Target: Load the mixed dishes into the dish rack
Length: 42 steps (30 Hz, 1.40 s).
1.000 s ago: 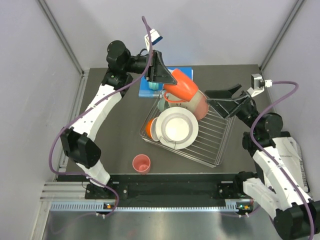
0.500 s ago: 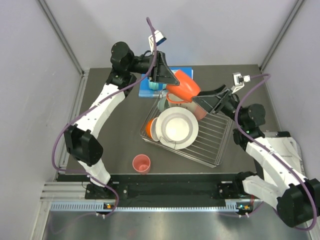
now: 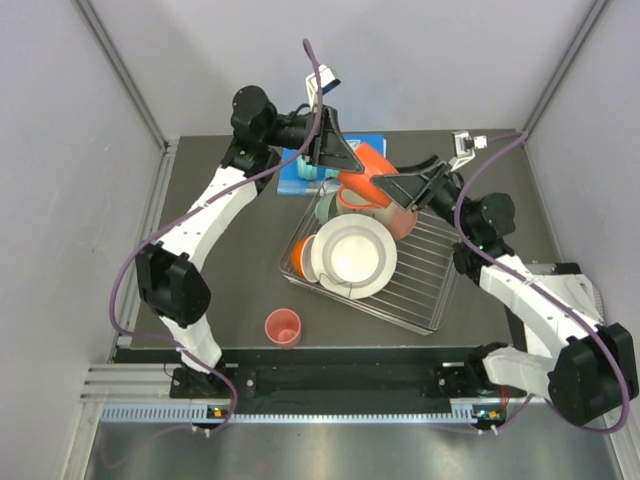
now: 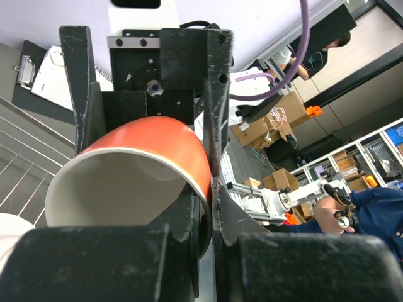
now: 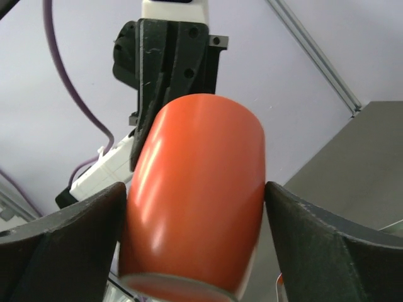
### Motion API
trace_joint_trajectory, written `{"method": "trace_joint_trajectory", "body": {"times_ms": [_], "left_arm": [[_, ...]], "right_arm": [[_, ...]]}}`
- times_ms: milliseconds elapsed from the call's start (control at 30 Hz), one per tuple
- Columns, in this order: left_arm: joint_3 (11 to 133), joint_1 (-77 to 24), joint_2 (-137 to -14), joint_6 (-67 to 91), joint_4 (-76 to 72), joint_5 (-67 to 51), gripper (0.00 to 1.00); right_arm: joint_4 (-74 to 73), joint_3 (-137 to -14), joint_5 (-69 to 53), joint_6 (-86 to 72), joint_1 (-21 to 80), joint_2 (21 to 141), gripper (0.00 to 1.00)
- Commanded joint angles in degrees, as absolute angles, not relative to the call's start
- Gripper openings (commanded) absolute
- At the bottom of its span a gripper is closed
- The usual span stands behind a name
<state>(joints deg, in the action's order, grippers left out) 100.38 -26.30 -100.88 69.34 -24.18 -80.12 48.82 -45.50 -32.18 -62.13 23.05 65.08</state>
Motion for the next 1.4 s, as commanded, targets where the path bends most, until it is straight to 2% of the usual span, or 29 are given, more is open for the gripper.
{"method": "trace_joint_trajectory", "body": {"times_ms": [0,33,100,133,233,300,367,433,467,533,567,733,767,800,933,1167,1200,1233,1333,1367], "left_arm": [[102.3,-26.7,-101.2,69.8,-29.4,-79.3,0.00],[102.2,-26.7,-101.2,69.8,-29.5,-79.4,0.00],[102.1,-26.5,-101.3,69.8,-29.8,-79.6,0.00],[102.1,-26.5,-101.4,69.8,-30.1,-79.8,0.00],[101.9,-26.0,-101.6,69.6,-30.1,-80.0,0.00],[101.7,-25.6,-101.8,68.9,-29.2,-80.3,0.02],[101.3,-24.5,-102.1,68.9,-29.2,-81.6,0.28],[100.8,-22.3,-102.0,69.7,-29.6,-82.3,0.42],[100.5,-21.3,-101.7,70.1,-31.9,-82.5,0.55],[99.2,-17.9,-101.3,72.4,-34.6,-82.9,0.58],[98.9,-16.6,-101.0,73.4,-35.8,-83.2,0.60],[93.2,-8.5,-99.6,79.4,-45.5,-84.5,0.59],[91.9,-7.7,-98.8,79.4,-46.2,-84.7,0.58],[89.1,-7.0,-98.4,79.4,-47.1,-85.0,0.57],[82.7,-4.9,-96.5,78.2,-50.2,-86.1,0.54],[75.7,-2.4,-94.7,81.1,-55.8,-87.4,0.54],[74.3,-1.8,-94.6,81.6,-56.6,-87.9,0.58],[73.6,-1.5,-94.3,82.3,-57.8,-88.4,0.98],[70.3,-0.4,-94.3,88.0,-66.2,-90.0,0.99],[68.9,-0.4,-94.5,93.5,-73.7,-90.4,0.99]], "right_arm": [[56.2,-49.0,-33.1,-63.8,24.6,66.6,0.78],[56.3,-49.0,-33.6,-64.2,24.6,66.9,0.62],[55.3,-49.0,-33.9,-65.0,24.6,67.1,0.49],[54.3,-49.0,-34.0,-65.0,24.5,67.1,0.29],[49.7,-49.6,-34.0,-64.0,24.4,66.7,0.00],[46.2,-50.3,-33.4,-62.0,24.2,65.1,0.00],[36.8,-51.6,-33.3,-58.4,23.3,63.1,0.00],[27.8,-54.7,-33.5,-53.0,22.2,61.8,0.00],[16.4,-56.1,-32.6,-50.4,21.7,60.7,0.00],[4.5,-61.6,-30.2,-41.5,20.9,59.8,0.00],[-7.4,-63.4,-26.0,-39.0,20.9,59.1,0.00],[-34.5,-76.4,-10.7,-28.5,20.9,59.1,0.00],[-38.8,-78.5,-3.8,-27.8,20.9,61.3,0.00],[-48.5,-82.7,-1.1,-27.2,20.9,62.7,0.00],[-59.7,-86.1,7.7,-27.3,20.9,66.9,0.00],[-63.6,-84.8,12.1,-29.4,20.9,71.0,0.00],[-63.7,-84.7,12.7,-29.4,21.0,71.5,0.00],[-63.9,-84.6,13.3,-29.3,20.9,71.9,0.00],[-63.3,-84.0,13.3,-29.3,20.9,73.8,0.00],[-63.0,-83.5,13.3,-29.4,20.9,75.0,0.00]]}}
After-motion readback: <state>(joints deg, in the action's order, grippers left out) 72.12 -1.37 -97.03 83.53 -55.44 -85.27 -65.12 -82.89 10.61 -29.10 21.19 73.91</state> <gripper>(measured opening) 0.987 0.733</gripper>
